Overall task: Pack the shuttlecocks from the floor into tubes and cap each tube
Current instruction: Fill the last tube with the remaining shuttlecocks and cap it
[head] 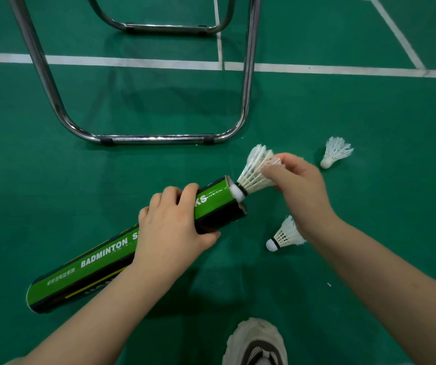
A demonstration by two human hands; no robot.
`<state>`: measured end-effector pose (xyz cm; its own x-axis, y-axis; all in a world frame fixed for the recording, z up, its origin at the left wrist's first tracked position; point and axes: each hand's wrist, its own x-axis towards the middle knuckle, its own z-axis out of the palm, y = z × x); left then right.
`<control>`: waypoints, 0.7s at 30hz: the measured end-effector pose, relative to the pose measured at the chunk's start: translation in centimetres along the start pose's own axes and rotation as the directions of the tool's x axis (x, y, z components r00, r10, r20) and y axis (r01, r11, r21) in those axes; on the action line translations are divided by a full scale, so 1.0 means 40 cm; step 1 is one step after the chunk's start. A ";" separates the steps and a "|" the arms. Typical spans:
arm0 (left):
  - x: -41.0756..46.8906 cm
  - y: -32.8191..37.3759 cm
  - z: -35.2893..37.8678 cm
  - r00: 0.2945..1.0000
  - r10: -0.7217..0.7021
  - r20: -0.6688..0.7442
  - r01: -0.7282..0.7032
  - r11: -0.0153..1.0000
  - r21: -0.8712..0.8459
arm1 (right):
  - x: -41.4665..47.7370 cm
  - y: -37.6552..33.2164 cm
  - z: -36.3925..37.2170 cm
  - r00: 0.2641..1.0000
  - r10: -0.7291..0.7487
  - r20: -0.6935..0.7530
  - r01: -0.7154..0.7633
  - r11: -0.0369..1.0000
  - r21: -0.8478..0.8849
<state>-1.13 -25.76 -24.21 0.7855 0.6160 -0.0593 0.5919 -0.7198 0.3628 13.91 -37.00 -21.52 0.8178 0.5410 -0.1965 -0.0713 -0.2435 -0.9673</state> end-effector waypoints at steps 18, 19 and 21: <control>0.068 0.024 -0.041 1.000 0.028 0.011 -0.028 0.999 -0.018 | -0.090 0.013 0.019 0.953 -0.168 0.253 0.250 0.905 -0.343; 0.071 0.028 -0.040 0.999 0.045 0.017 -0.045 0.999 -0.006 | -0.087 0.014 0.017 0.954 -0.149 0.262 0.234 0.913 -0.333; 0.074 0.034 -0.034 0.996 0.078 0.035 -0.078 0.997 0.014 | -0.073 0.017 0.009 0.949 -0.089 0.301 0.187 0.930 -0.317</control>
<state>1.76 -24.46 -22.61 0.8349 0.5468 -0.0632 0.5312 -0.7702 0.3529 11.27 -38.44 -21.64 0.6105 0.7778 -0.1493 0.2682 -0.3804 -0.8851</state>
